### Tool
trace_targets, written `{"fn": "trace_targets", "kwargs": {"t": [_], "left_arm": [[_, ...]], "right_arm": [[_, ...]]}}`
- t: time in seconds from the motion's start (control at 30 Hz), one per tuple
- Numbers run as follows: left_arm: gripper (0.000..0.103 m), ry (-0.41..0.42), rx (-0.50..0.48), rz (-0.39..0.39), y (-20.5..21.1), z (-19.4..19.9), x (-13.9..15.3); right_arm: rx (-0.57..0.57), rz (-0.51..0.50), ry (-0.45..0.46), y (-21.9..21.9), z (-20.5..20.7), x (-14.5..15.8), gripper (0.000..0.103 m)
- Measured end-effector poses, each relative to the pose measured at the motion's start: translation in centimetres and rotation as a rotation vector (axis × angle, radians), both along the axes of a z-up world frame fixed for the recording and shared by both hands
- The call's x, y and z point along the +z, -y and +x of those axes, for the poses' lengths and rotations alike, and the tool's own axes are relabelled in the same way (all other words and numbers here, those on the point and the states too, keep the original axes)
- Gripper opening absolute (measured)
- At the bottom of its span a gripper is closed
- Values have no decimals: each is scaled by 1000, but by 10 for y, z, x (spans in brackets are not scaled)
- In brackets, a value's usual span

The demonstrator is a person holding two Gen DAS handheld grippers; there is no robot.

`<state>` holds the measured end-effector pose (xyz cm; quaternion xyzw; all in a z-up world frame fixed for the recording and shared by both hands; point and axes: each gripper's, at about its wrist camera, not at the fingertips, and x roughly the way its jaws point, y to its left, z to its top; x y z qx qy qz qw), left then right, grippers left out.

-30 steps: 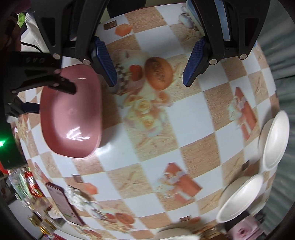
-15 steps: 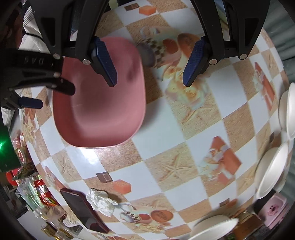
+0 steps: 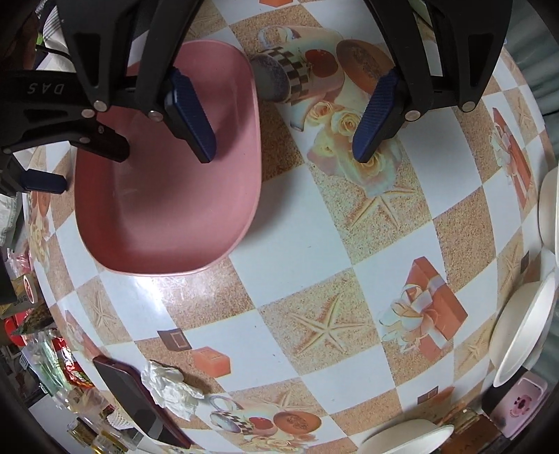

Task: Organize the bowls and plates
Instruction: 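Close both grippers on the pink plate rim, then carry the pink plate with both grippers onto the blue plate and release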

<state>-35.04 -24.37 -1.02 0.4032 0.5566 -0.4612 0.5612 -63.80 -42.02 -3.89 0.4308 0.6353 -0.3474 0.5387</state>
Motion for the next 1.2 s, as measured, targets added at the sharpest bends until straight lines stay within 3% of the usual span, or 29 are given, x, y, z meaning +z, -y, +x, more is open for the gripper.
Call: {"fn": "trace_targets", "kwargs": {"t": [0.17,0.43,0.57,0.63,0.7,0.83,0.9,1.2], "left_arm": [[99,4,40,9,-6,12,-4],[95,-6,30,49,12,21,-16],[80,-17,-22,59,24,11,-13],[73,-20,-51,61,29,6,-10],[68,-20,-66,62,33,2,-10],[49,-25,-115,47,38,-6,-6],[34,-40,-147,41,38,-11,-3],[34,-57,-136,63,-5,-3,-7]], "right_arm": [[-1,11,-4,1,5,1,103],[-22,0,-1,12,5,6,103],[-39,-8,10,11,1,12,90],[-42,-22,18,12,1,18,78],[-39,-32,38,12,0,23,55],[-3,-25,77,11,5,27,36],[11,-7,97,7,9,27,23],[42,79,104,-19,18,24,23]]}}
